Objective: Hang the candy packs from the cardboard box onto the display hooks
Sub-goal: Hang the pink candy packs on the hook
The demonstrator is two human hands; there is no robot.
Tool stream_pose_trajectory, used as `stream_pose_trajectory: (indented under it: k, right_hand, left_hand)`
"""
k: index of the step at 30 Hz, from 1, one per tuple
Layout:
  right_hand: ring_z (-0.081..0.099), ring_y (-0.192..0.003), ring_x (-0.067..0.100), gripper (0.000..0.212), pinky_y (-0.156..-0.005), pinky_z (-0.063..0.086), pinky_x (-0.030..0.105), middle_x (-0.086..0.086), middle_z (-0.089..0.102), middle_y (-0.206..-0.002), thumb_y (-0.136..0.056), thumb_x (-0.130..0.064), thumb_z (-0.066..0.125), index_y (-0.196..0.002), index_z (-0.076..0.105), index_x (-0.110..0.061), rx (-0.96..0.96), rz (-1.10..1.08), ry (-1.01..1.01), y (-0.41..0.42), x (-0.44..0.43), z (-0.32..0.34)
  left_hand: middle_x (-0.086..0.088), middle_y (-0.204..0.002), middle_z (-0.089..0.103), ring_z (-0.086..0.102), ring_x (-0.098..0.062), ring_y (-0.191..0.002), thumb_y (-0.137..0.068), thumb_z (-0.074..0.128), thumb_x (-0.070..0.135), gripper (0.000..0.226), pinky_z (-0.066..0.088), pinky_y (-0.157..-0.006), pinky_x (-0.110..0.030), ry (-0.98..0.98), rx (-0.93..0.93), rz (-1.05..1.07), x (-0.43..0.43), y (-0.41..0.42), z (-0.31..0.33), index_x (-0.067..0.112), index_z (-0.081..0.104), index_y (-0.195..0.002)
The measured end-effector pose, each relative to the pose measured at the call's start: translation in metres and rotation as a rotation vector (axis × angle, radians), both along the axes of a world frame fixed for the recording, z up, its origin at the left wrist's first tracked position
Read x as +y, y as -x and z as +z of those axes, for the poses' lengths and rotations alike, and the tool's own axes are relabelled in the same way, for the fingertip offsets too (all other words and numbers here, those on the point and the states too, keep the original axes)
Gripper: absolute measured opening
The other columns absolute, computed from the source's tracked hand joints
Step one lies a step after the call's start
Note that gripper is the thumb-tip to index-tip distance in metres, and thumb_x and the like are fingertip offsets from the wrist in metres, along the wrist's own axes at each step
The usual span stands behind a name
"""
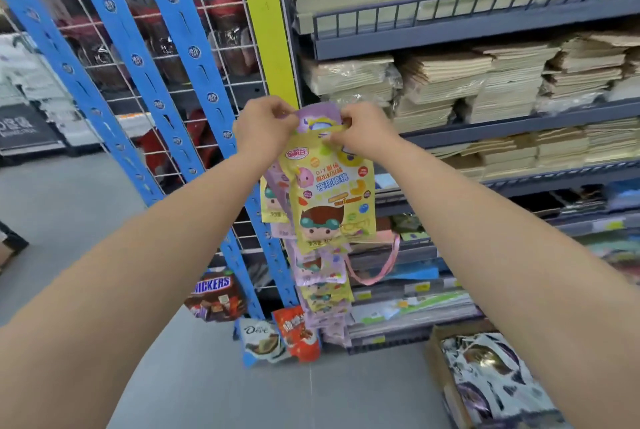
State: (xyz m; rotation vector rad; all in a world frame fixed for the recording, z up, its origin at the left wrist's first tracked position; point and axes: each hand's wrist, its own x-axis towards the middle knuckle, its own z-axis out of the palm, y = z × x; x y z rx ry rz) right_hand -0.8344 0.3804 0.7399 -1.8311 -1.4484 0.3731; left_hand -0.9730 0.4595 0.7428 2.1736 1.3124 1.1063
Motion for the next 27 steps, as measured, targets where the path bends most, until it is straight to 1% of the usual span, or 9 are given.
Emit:
stream_pose_trajectory:
  k: [2,5,6,8,11,15,18,24,27]
  right_hand:
    - [0.052,-0.065,0.010,0.034,-0.052,0.040,0.023,-0.006,0.055,-0.079,-0.075,-0.020,0.075,-0.106,0.062,-0.013,0.003,-0.045,-0.036,0.009,0.007,0.006]
    - [0.049,-0.068,0.010,0.054,-0.056,0.040,0.025,-0.007,0.048,-0.082,-0.074,-0.019,0.077,-0.121,0.049,-0.016,0.064,-0.114,-0.107,0.015,0.015,0.012]
    - [0.049,-0.068,0.011,0.051,-0.059,0.041,0.026,-0.007,0.047,-0.081,-0.074,-0.018,0.077,-0.118,0.050,-0.016,0.057,-0.126,-0.116,0.014,0.018,0.014]
    - [0.052,-0.073,0.015,0.032,-0.065,0.043,0.028,-0.003,0.052,-0.082,-0.074,-0.017,0.077,-0.100,0.058,-0.014,0.004,-0.142,-0.117,0.011,0.023,0.018]
    - [0.052,-0.072,0.017,0.013,-0.066,0.044,0.029,-0.002,0.055,-0.070,-0.074,-0.016,0.076,-0.076,0.063,-0.013,-0.032,-0.151,-0.117,0.006,0.032,0.024]
    - [0.051,-0.070,0.012,0.032,-0.064,0.040,0.027,-0.015,0.049,-0.062,-0.075,-0.021,0.074,-0.055,0.050,-0.028,-0.112,-0.159,-0.118,-0.003,0.045,0.031]
    - [0.055,-0.080,0.014,0.021,-0.068,0.045,0.031,-0.012,0.054,-0.072,-0.075,-0.025,0.073,-0.064,0.055,-0.025,-0.201,-0.149,-0.116,-0.009,0.054,0.034]
    - [0.059,-0.089,0.017,0.013,-0.068,0.041,0.029,-0.007,0.062,-0.087,-0.076,-0.027,0.074,-0.075,0.061,-0.026,-0.254,-0.135,-0.123,-0.013,0.063,0.037]
    - [0.061,-0.093,0.019,0.015,-0.070,0.044,0.030,-0.002,0.068,-0.097,-0.074,-0.030,0.074,-0.083,0.067,-0.021,-0.270,-0.149,-0.123,-0.012,0.068,0.036]
  left_hand:
    - [0.002,-0.089,0.069,0.063,-0.022,-0.091,-0.082,0.058,0.018,0.016,0.049,-0.086,-0.040,-0.045,-0.032,0.014,0.011,0.006,0.007,0.019,0.071,-0.091]
    - [0.007,-0.080,0.064,0.060,-0.018,-0.084,-0.083,0.054,0.018,0.017,0.044,-0.088,-0.036,-0.117,-0.077,0.040,0.029,0.011,0.017,0.024,0.068,-0.089]
    - [0.009,-0.072,0.060,0.056,-0.017,-0.079,-0.083,0.052,0.018,0.016,0.040,-0.088,-0.036,-0.140,-0.086,0.045,0.035,0.011,0.020,0.027,0.066,-0.086]
    - [0.011,-0.062,0.050,0.050,-0.016,-0.072,-0.085,0.048,0.016,0.018,0.030,-0.083,-0.032,-0.189,-0.066,0.048,0.046,0.008,0.025,0.029,0.060,-0.082]
    - [0.007,-0.067,0.052,0.050,-0.019,-0.073,-0.087,0.043,0.012,0.026,0.025,-0.084,-0.032,-0.283,0.023,0.047,0.057,-0.004,0.030,0.025,0.065,-0.091]
    - [0.003,-0.076,0.059,0.058,-0.025,-0.084,-0.090,0.044,0.013,0.023,0.029,-0.092,-0.034,-0.267,0.001,0.072,0.074,-0.019,0.031,0.021,0.061,-0.104]
    - [0.000,-0.080,0.063,0.058,-0.027,-0.084,-0.091,0.049,0.017,0.017,0.030,-0.093,-0.035,-0.267,-0.066,0.097,0.083,-0.024,0.027,0.014,0.053,-0.108]
    - [-0.001,-0.086,0.071,0.062,-0.025,-0.087,-0.090,0.054,0.028,0.016,0.035,-0.091,-0.036,-0.374,-0.019,0.085,0.097,-0.023,0.023,0.018,0.064,-0.097]
    - [0.001,-0.094,0.070,0.061,-0.021,-0.092,-0.092,0.051,0.027,0.017,0.030,-0.092,-0.033,-0.356,0.017,0.081,0.099,-0.022,0.026,0.018,0.064,-0.099]
